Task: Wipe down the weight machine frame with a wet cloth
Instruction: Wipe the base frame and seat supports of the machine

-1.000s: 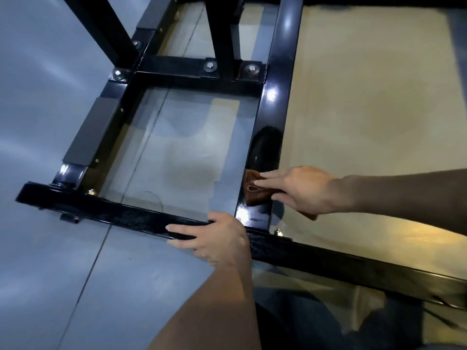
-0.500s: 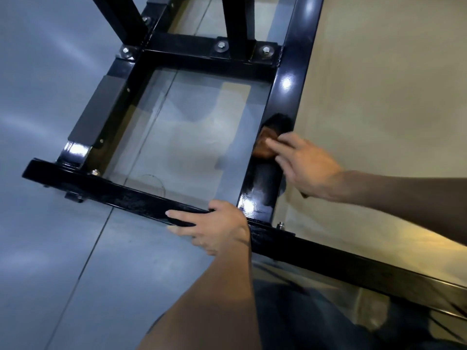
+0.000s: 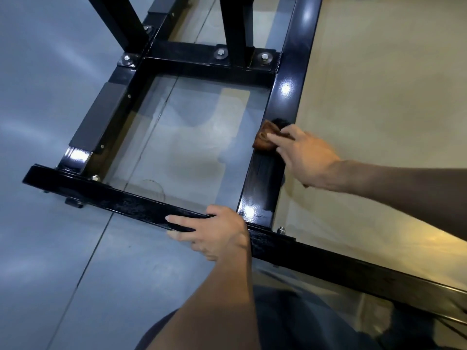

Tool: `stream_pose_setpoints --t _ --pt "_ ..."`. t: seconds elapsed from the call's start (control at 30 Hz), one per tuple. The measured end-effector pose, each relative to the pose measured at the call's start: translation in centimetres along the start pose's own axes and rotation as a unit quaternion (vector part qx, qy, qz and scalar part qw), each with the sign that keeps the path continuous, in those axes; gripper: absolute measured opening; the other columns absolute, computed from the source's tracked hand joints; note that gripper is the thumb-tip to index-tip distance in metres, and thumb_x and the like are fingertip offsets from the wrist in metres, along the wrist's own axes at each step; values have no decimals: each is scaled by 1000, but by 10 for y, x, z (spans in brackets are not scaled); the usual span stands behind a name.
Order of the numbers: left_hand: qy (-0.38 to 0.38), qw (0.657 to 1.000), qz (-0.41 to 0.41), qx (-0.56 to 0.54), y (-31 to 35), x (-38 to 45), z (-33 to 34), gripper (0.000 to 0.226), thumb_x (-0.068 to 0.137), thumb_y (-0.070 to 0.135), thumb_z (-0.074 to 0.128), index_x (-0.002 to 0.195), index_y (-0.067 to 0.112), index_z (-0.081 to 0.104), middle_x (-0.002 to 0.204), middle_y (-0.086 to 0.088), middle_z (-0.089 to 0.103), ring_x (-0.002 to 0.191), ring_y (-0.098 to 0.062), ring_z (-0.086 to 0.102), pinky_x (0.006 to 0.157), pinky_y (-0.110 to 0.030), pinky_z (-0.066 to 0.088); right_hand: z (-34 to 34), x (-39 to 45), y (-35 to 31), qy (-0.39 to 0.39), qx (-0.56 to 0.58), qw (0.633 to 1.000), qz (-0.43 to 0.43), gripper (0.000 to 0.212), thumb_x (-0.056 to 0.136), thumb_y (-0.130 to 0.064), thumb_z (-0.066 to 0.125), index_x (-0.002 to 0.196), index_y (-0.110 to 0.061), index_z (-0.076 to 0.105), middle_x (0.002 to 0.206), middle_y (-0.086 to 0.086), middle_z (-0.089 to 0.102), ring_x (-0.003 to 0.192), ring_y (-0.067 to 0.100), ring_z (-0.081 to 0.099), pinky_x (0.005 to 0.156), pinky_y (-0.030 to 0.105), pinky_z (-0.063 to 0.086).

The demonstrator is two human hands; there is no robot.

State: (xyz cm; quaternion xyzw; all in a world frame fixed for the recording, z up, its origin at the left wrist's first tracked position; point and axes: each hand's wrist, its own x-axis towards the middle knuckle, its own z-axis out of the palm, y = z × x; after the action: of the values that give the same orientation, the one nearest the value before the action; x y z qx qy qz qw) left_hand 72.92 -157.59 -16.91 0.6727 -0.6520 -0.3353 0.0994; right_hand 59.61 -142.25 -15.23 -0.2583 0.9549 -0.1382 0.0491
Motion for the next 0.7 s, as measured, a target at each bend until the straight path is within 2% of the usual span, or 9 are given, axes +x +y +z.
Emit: stream_pose_setpoints --t 0.07,0.17,0.27,0.3,0.37,0.43,0.5,0.6,0.7 --pt "-2 1000 5 1 -1 1 1 82 96 30 44 165 22 1 170 -11 4 113 -46 51 88 -55 44 11 -30 -20 -21 26 998 -60 48 105 -29 48 152 -31 45 144 8 43 99 43 63 81 52 58" --pt "0 1000 4 -2 -2 1 1 79 98 31 43 165 22 1 170 -10 4 113 -46 51 88 -55 43 15 -76 -34 -80 9 975 -209 49 100 -29 51 149 -32 44 137 10 48 86 32 63 57 42 57" --pt "-2 1000 1 -5 -2 1 1 79 98 31 42 164 23 -1 170 -9 3 113 -45 50 87 -54 42 7 -59 -7 -94 -66 944 -308 57 96 -23 46 151 -35 43 136 13 53 86 30 64 58 38 55" --pt "-1 1000 1 -5 -2 2 2 80 97 30 42 164 23 0 170 -10 3 112 -46 50 87 -54 43 5 -45 5 -75 -80 951 -290 59 96 -22 50 152 -38 41 137 13 52 85 31 64 60 38 54" --pt "5 1000 0 -2 -2 2 2 80 97 30 43 164 23 0 170 -9 4 112 -45 50 88 -54 43 1 -20 19 -15 -85 980 -181 56 102 -28 50 154 -45 35 142 11 45 86 36 65 63 39 52" --pt "8 1000 -1 -3 -2 2 3 81 96 29 44 164 23 1 170 -9 5 111 -45 51 89 -55 43 -1 -3 19 0 -52 998 -46 51 108 -34 42 156 -47 31 143 10 39 94 38 63 72 42 53" --pt "14 1000 4 -1 -1 2 3 82 94 28 45 165 22 3 169 -9 7 109 -45 51 88 -54 44 -3 2 7 -1 -24 999 26 49 109 -38 38 157 -43 33 137 11 40 98 40 60 82 45 54" --pt "18 1000 6 -1 -2 2 5 82 94 29 46 165 22 4 169 -10 8 108 -45 52 87 -54 44 3 -24 -20 -16 20 1000 -2 48 108 -38 40 155 -35 38 131 13 39 87 37 58 81 46 55" --pt "21 1000 14 2 -2 2 6 82 94 31 46 165 22 5 169 -10 9 109 -45 52 86 -53 44 11 -71 -40 -75 12 989 -124 49 106 -38 41 155 -36 40 134 8 37 65 21 45 59 35 45"
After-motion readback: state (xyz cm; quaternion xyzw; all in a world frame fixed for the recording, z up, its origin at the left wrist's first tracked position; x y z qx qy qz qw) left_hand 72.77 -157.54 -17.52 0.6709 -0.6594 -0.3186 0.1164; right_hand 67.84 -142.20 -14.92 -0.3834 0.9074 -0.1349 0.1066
